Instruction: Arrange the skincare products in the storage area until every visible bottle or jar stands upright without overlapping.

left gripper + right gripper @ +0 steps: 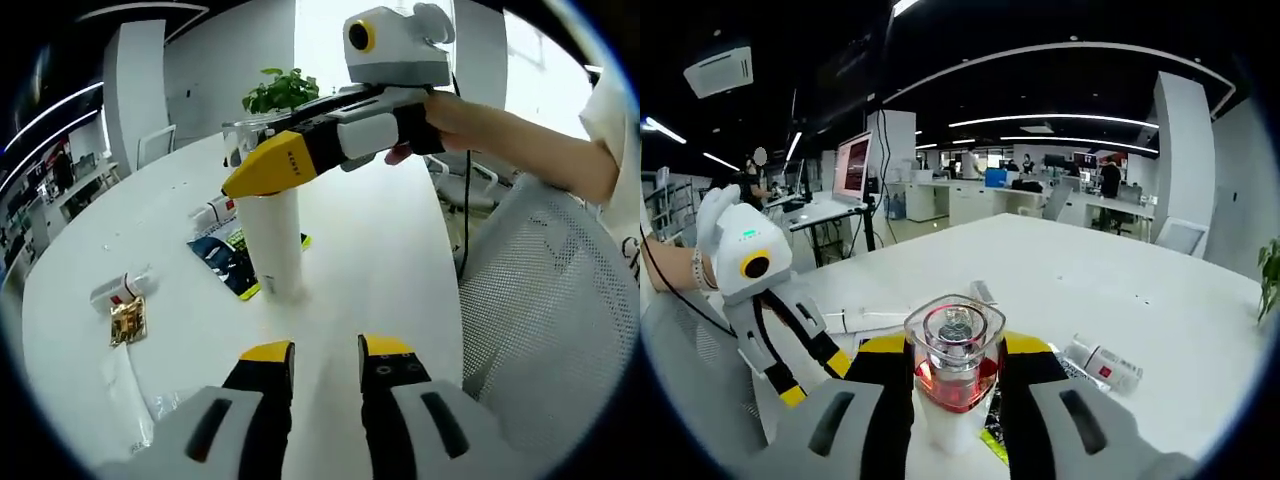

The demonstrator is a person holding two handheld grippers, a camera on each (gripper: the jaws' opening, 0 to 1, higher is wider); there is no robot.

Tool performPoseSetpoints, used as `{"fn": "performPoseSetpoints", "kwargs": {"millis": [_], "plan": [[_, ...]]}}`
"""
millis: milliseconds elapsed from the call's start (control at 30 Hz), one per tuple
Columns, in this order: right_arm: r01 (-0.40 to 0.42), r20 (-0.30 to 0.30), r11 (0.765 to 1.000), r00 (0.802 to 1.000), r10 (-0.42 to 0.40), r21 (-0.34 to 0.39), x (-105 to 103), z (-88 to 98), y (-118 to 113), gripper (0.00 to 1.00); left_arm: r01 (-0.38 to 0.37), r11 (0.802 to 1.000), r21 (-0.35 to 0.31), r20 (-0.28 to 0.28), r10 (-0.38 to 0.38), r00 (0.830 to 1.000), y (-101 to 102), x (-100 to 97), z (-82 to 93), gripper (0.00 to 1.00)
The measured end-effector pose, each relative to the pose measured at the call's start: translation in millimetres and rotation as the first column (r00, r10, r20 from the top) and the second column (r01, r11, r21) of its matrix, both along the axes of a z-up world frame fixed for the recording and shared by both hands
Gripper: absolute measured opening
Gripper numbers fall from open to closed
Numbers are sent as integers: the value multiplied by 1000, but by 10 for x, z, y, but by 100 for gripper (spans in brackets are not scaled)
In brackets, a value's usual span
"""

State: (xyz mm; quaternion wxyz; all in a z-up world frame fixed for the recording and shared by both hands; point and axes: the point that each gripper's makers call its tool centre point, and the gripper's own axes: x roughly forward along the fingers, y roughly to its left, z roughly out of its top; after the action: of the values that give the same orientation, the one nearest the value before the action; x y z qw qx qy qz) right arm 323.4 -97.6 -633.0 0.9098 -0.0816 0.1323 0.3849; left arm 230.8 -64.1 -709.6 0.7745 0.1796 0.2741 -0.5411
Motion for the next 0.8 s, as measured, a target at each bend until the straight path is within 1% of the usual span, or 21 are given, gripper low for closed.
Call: {"fn": "performPoseSetpoints", "kwargs": {"millis": [133, 167, 200, 267, 333, 367, 500, 633, 800], "plan": [[-3, 12, 1000, 1000, 3, 13, 2, 7, 5, 32, -4, 1000, 2, 3, 4, 1000, 14, 16, -4, 21], [-6, 26, 1000, 1000, 5, 24, 5, 10, 7, 33, -7, 1000, 2, 3, 7, 1000, 18, 22, -7, 21], [-5, 30, 999, 1000, 4, 54, -2, 14, 14, 33, -10, 1000, 2, 5, 10, 1000, 23, 30, -10, 22], [0, 38, 998, 999, -2, 62, -3, 10, 13, 33, -16, 1000, 5, 7, 16, 1000, 29, 39, -18, 22], [9, 36, 998, 999, -11, 59, -12, -5, 19, 33, -20, 1000, 4, 0, 20, 1000, 39, 41, -37, 22], [13, 22, 999, 1000, -14, 52, -17, -28, 15, 33, -20, 1000, 6, -2, 20, 1000, 40, 37, -41, 22], [5, 11, 999, 1000, -5, 46, -8, -55, 12, 33, -22, 1000, 19, 0, 22, 1000, 52, 54, -73, 23], [7, 8, 999, 1000, -8, 46, -17, -56, 16, 34, -25, 999, 26, -2, 25, 1000, 76, 74, -89, 23], [16, 12, 999, 1000, -16, 28, -8, -68, 10, 35, -31, 999, 35, 3, 31, 1000, 100, 91, -99, 23]]}}
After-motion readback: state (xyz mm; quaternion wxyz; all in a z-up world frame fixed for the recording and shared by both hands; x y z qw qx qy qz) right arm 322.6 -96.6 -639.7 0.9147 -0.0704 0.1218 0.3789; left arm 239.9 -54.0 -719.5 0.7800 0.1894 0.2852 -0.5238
